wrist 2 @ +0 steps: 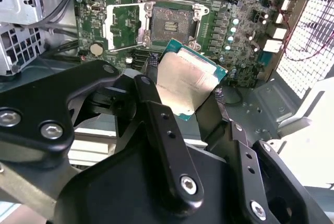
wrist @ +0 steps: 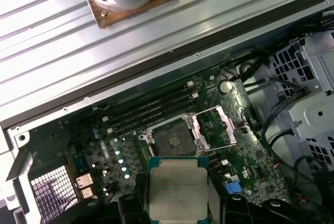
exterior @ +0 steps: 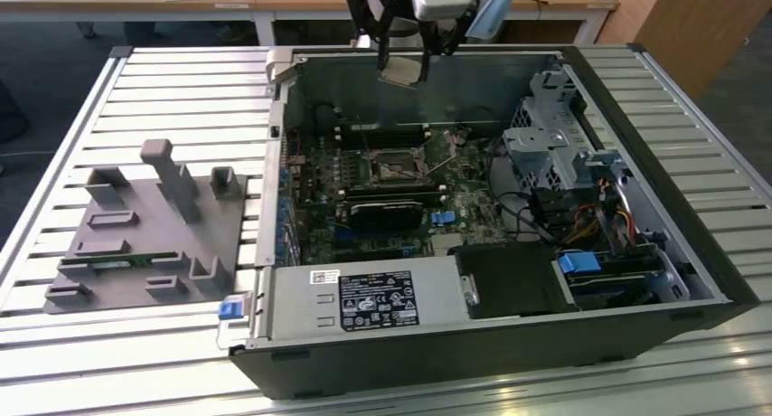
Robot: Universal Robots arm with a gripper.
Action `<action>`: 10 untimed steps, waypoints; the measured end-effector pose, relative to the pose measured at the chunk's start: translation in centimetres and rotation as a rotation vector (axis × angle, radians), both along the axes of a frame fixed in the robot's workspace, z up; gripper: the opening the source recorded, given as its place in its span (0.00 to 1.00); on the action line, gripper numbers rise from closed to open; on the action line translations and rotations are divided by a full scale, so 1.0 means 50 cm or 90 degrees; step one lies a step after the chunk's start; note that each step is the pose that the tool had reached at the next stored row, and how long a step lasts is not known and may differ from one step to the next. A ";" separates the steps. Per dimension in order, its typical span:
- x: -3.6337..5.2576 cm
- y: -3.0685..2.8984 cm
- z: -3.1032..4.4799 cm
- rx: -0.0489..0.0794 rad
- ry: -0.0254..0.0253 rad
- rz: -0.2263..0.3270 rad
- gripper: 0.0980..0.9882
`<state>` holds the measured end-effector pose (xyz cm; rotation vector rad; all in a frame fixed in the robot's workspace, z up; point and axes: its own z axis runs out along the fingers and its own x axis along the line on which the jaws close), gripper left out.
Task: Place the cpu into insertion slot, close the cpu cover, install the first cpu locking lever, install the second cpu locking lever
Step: 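Place the cpu into insertion slot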
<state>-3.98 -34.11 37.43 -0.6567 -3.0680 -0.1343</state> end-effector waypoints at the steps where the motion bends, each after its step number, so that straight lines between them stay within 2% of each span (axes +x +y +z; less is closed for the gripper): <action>1: 0.000 0.000 0.000 0.000 0.0000 -0.003 0.50; 10: -0.001 0.003 -0.001 0.000 0.0000 -0.035 0.50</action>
